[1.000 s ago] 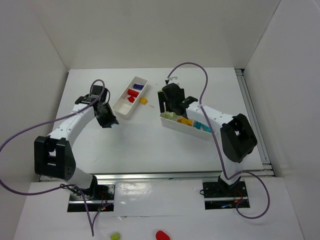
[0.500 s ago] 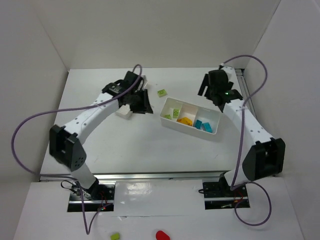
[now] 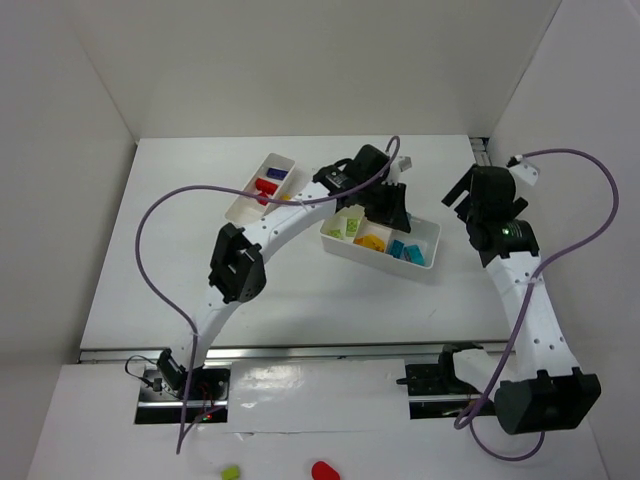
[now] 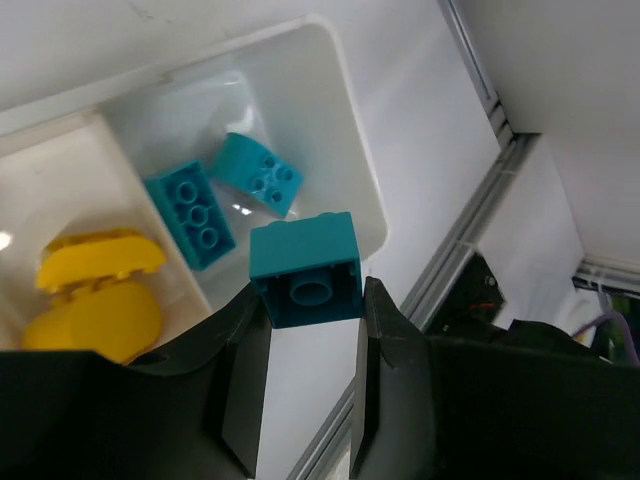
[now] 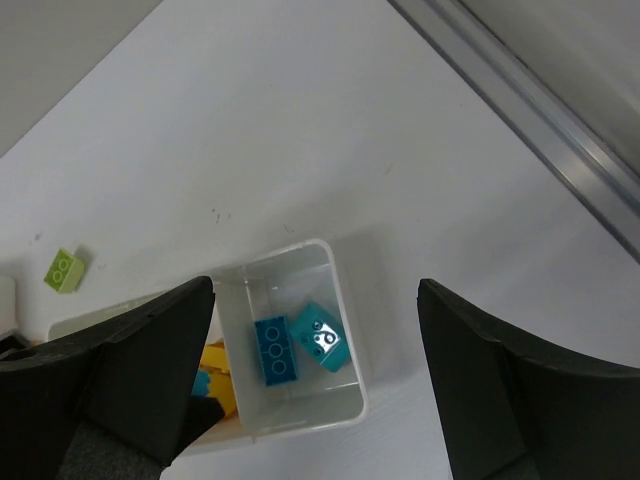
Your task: Sort the legos into containers by color
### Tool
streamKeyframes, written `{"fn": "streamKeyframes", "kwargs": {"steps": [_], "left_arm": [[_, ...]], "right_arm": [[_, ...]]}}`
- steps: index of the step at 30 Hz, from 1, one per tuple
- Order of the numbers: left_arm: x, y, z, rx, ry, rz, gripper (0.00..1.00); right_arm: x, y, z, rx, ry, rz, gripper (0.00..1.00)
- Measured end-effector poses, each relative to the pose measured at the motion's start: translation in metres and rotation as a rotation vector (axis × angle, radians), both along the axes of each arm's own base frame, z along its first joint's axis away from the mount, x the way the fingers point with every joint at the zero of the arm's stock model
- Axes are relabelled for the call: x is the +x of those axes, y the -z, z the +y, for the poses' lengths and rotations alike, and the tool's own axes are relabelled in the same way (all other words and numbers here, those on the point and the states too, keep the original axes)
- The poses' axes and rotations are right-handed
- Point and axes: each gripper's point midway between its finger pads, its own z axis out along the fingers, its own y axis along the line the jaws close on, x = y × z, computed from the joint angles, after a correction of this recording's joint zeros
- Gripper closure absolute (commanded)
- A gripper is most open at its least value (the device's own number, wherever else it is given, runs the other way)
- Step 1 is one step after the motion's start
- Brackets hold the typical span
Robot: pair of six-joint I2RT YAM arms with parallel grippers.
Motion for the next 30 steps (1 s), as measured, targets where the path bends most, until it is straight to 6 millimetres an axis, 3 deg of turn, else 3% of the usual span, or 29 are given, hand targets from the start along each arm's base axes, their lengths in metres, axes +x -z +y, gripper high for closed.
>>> {"fn": "streamKeyframes", "kwargs": {"steps": [4, 5, 8, 9, 10, 11, 16, 19, 21, 24, 26, 28, 30], "left_arm": [[-0.005, 0.018, -0.017, -0.067, 0.038, 0.094, 0.87], [-0.006, 0.022, -0.021, -0.08, 0.048, 0.113, 0.69], [-0.006, 0.034, -0.032, -0.113, 0.067, 0.155, 0.39], [-0.006, 0.039, -0.035, -0.12, 0.071, 0.172, 0.17], [-0.007, 0.042, -0.036, -0.122, 0.079, 0.175, 0.05], [-0.008, 0.044, -0.037, -0.124, 0.081, 0.185, 0.0], [-0.007, 0.036, -0.033, -0.11, 0.071, 0.138, 0.0], [-0.008, 0.021, -0.009, -0.041, 0.015, 0.061, 0.0], [-0.01, 0.001, 0.016, 0.0, -0.039, 0.001, 0.03], [-0.003, -0.037, 0.065, 0.031, -0.162, -0.096, 0.29], [0.012, -0.057, 0.108, 0.062, -0.307, -0.138, 0.34], [0.034, -0.063, 0.149, 0.108, -0.46, -0.163, 0.34], [0.056, -0.052, 0.184, 0.171, -0.608, -0.153, 0.34]], "right_arm": [[-0.016, 0.001, -0.003, 0.025, 0.027, -0.02, 0.1], [-0.019, 0.001, -0.003, 0.028, 0.029, -0.021, 0.1], [-0.021, 0.002, -0.003, 0.036, 0.035, -0.018, 0.1], [-0.022, 0.003, -0.003, 0.038, 0.036, -0.015, 0.1], [-0.022, 0.003, -0.003, 0.038, 0.036, -0.013, 0.1], [-0.022, 0.003, -0.003, 0.038, 0.036, -0.013, 0.1], [-0.022, 0.003, -0.003, 0.038, 0.036, -0.013, 0.1], [-0.022, 0.003, -0.003, 0.038, 0.035, -0.014, 0.1], [-0.021, 0.003, -0.003, 0.039, 0.035, -0.015, 0.1], [-0.019, 0.005, -0.003, 0.04, 0.034, -0.01, 0.1], [-0.015, 0.008, -0.002, 0.041, 0.026, 0.0, 0.1], [-0.01, 0.013, 0.0, 0.046, 0.012, 0.013, 0.1], [-0.005, 0.017, 0.003, 0.051, -0.004, 0.025, 0.1]]}}
